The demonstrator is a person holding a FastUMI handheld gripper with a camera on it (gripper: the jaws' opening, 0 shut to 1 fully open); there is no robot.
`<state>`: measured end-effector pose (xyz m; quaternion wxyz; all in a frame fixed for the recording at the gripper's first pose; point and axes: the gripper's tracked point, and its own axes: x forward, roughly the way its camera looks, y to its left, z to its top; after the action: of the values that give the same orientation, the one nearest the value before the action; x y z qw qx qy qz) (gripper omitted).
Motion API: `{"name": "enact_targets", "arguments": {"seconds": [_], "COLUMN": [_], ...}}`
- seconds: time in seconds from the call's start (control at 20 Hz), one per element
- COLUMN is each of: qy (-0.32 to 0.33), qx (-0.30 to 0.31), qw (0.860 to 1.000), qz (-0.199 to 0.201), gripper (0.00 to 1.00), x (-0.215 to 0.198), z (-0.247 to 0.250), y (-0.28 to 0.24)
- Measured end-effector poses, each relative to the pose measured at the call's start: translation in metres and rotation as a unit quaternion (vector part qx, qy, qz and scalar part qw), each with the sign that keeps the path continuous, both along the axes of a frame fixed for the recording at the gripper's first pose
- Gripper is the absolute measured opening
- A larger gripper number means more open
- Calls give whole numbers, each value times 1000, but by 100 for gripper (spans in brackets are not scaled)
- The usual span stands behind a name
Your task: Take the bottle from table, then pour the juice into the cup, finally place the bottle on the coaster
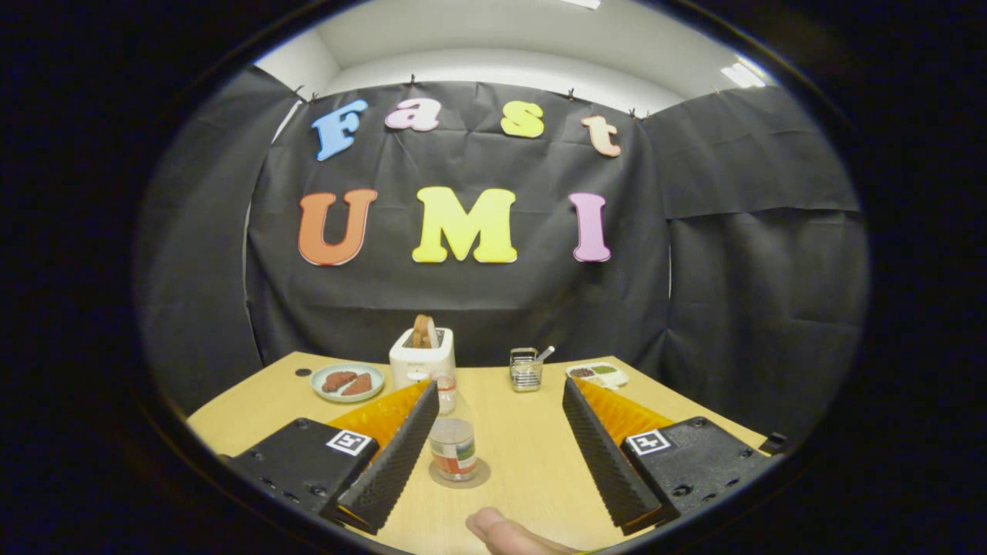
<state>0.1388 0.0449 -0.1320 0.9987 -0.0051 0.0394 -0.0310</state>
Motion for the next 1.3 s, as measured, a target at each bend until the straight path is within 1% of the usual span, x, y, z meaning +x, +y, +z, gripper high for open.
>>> {"name": "enact_targets", "arguments": {"seconds": [0.3,0.4,0.45,0.6,0.8,0.95,1.3], "qy": [-28,-38,-44,-51,-63,-78,-66], "qx": [-29,-27,-24,-15,-20,-26,-19], "qw": [999,999,999,999,998,997,998], "qz": [-5,-8,-2,-7,-10,-8,-5], "gripper": [100,100,100,100,100,100,100], "x": [-66,-89,-101,-134,-167,-181,-193], "z": [75,99,108,129,155,171,168], "y": [-1,-3,0,-4,-9,-12,-24]}}
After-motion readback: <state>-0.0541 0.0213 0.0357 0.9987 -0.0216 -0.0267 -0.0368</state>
